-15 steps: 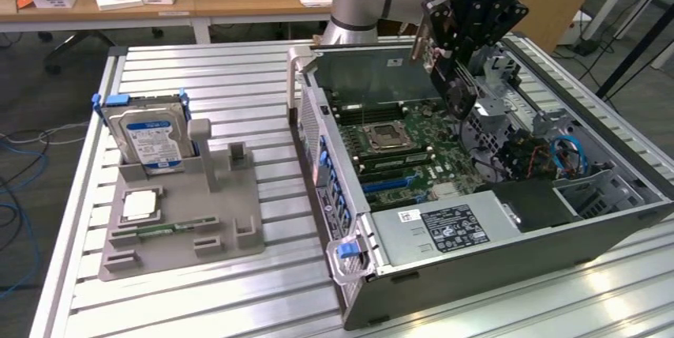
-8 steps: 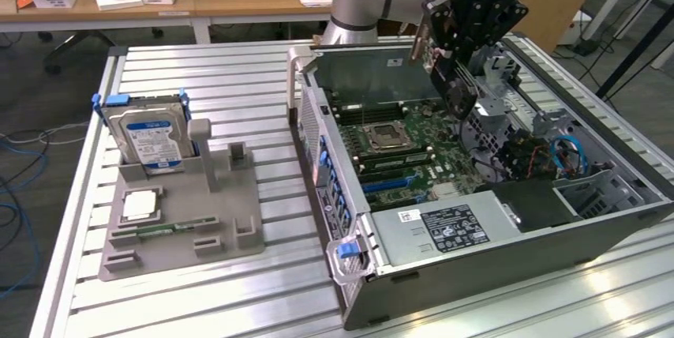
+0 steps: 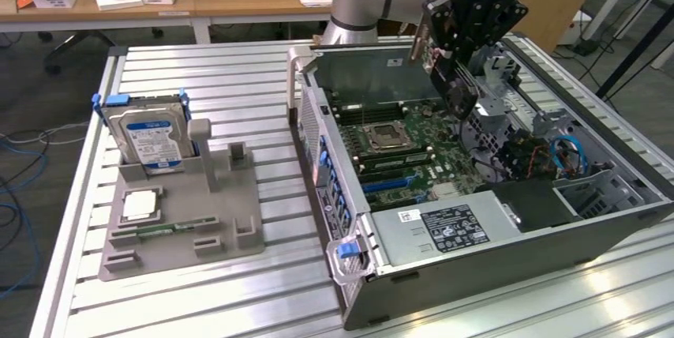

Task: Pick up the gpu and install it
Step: 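Insert the gpu into the slot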

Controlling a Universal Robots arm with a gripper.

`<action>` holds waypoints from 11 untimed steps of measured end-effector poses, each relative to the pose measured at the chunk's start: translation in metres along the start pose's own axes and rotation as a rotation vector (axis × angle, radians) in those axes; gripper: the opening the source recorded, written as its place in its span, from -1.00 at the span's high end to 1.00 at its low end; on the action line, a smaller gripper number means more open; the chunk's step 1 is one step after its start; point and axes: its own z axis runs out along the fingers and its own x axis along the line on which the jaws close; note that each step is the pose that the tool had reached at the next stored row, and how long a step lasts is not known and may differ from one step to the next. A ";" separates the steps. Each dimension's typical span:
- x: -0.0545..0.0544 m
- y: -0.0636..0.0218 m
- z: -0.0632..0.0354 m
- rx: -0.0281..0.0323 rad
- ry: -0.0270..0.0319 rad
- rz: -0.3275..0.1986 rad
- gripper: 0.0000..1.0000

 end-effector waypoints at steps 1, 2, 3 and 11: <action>0.000 0.0000 0.0000 0.0000 0.0001 -0.002 0.48; 0.000 0.0000 0.0001 -0.0001 0.0002 -0.003 0.48; 0.000 0.0000 0.0001 -0.0001 0.0002 -0.005 0.48; -0.001 0.0000 0.0005 -0.0005 0.0009 -0.022 0.48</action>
